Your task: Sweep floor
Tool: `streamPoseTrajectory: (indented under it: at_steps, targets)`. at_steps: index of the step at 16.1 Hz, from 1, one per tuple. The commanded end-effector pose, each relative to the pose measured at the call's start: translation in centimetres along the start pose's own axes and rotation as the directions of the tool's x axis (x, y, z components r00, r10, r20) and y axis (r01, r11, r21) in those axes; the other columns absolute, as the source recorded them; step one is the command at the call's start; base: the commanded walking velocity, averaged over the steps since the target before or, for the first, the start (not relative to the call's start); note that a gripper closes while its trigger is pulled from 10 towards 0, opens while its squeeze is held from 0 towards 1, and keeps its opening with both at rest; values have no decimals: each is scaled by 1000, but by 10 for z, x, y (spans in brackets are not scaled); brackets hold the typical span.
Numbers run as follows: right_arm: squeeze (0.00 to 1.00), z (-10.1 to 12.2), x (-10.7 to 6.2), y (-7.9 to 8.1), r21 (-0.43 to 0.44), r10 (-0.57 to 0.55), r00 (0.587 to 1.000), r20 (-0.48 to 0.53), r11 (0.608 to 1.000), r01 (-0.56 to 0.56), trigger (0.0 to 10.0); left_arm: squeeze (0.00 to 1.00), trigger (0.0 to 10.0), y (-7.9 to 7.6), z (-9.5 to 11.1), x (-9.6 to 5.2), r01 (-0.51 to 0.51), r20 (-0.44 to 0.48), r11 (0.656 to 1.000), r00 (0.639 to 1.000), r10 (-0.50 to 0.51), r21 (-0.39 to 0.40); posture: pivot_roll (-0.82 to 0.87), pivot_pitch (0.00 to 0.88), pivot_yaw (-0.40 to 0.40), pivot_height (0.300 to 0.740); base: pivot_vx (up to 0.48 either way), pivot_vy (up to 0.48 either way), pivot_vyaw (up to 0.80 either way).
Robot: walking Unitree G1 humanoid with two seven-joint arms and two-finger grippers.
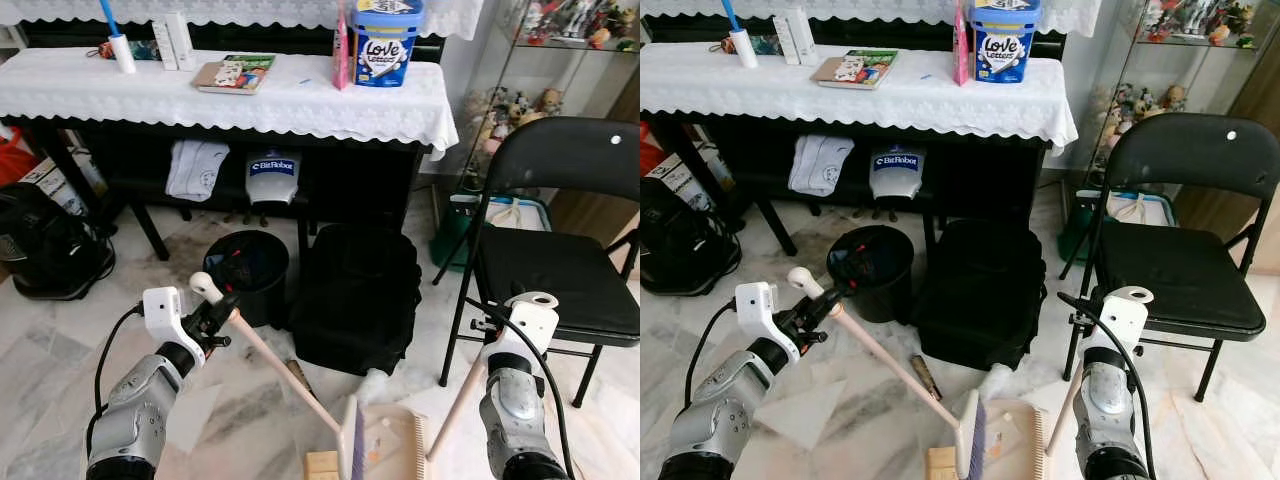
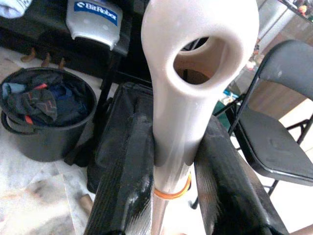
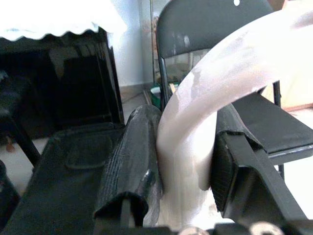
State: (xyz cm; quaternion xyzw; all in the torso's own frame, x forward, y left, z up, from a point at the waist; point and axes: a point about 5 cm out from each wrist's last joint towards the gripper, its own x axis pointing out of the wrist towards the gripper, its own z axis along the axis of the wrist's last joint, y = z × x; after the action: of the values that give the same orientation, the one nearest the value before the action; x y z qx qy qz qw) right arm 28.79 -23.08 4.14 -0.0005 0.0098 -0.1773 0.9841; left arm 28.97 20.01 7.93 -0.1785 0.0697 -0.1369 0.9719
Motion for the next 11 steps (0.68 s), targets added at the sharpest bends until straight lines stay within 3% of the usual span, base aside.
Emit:
streamPoseTrajectory:
  at_steps: [1,4,9,10,11]
  targets:
    - [0,23,6,4,75,-2,992,130,997,-7,10000,0,10000,1,18,3,-23,87,1000,996,22,12,50,0,7,740,0,0,0]
    - [0,27,4,8,122,19,988,154,992,-38,10000,0,10000,2,36,6,-79,180,996,981,71,38,48,0,5,740,0,0,0]
    - [0,26,-2,10,140,44,987,157,988,-67,10000,0,10000,3,41,6,-98,216,994,973,87,42,43,0,7,740,0,0,0]
    - [0,26,-2,10,143,47,986,157,987,-70,10000,0,10000,8,46,3,-138,241,989,963,121,58,42,0,6,740,0,0,0]
    - [0,27,-3,10,148,52,986,158,986,-76,10000,0,10000,17,55,-1,-230,282,965,941,187,127,42,0,6,740,0,0,0]
